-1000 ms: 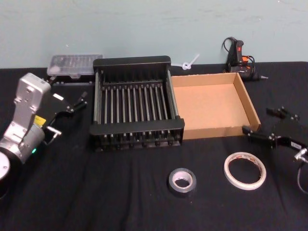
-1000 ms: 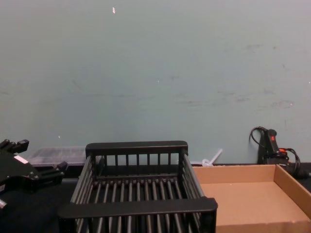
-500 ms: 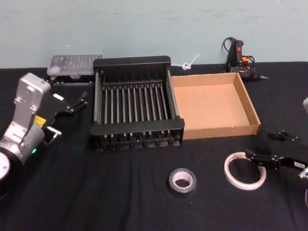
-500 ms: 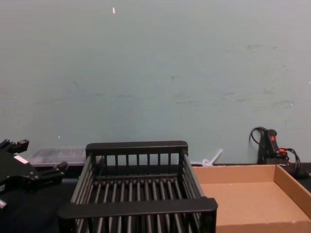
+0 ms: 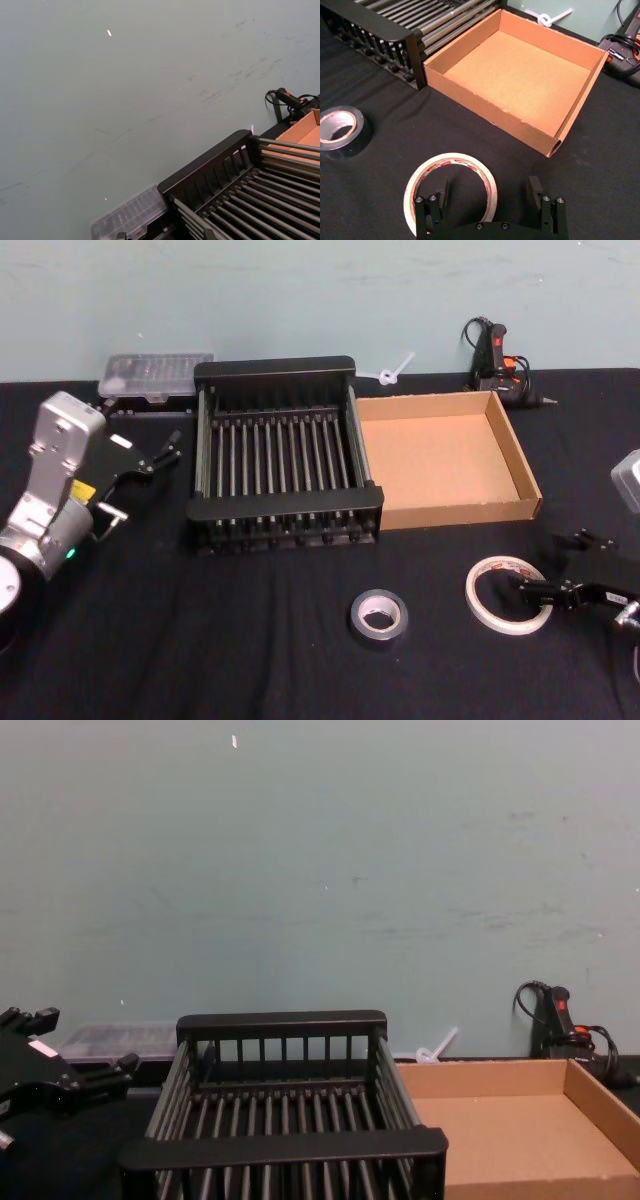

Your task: Pick up the white tape and place it into the black box , Pick up the silver tape and place it into the brown box.

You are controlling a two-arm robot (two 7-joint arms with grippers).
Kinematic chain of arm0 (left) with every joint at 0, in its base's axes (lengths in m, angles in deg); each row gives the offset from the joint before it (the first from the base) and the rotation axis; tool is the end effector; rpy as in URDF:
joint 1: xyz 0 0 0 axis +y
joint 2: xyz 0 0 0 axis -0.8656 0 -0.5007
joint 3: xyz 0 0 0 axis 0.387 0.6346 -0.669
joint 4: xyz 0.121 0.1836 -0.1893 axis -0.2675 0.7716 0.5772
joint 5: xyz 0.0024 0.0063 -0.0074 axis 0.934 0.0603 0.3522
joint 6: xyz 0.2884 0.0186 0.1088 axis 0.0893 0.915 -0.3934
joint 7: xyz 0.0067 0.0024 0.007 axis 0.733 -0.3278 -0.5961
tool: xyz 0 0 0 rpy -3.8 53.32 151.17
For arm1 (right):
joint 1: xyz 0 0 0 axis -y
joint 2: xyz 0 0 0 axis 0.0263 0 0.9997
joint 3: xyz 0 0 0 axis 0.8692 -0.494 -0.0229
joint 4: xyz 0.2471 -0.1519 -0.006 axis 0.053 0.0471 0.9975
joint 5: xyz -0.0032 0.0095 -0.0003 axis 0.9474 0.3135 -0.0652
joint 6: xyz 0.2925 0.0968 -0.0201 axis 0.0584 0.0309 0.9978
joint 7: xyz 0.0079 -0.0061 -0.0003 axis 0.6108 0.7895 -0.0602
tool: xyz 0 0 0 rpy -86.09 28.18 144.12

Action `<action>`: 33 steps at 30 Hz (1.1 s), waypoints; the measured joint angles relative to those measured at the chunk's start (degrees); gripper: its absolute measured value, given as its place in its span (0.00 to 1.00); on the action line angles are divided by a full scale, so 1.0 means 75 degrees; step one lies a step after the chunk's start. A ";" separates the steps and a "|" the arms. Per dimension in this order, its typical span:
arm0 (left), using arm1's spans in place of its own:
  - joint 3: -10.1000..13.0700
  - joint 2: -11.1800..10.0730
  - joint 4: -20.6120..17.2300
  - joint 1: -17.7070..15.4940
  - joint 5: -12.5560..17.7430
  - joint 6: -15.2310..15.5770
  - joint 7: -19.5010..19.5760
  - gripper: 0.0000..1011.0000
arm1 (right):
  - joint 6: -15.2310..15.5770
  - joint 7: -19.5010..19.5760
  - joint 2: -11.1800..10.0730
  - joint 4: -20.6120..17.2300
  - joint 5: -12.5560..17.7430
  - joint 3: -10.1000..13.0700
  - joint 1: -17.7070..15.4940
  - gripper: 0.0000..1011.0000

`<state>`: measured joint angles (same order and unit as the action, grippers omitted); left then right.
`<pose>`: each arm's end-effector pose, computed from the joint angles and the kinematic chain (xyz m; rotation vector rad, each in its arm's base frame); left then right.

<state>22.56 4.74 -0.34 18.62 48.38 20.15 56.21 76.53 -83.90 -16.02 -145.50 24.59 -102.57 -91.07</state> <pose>0.3580 0.0827 -0.3022 0.3045 -0.2850 1.2482 0.3030 -0.1239 -0.2607 -0.5759 0.1748 -0.8764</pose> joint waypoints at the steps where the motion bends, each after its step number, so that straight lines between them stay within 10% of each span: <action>1: 0.0000 0.0000 0.0000 0.0000 0.0000 0.0000 0.0000 0.99 | 0.0000 -0.0003 0.0015 0.0023 -0.0022 -0.0013 0.0014 0.99; 33: 0.0001 0.0000 0.0000 0.0000 0.0000 0.0000 0.0000 0.99 | 0.0191 -0.0261 0.0483 0.0605 -0.0316 -0.0246 0.0406 0.99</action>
<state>22.57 4.74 -0.34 18.61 48.38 20.15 56.21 77.97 -85.86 -12.40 -140.96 22.22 -104.41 -88.02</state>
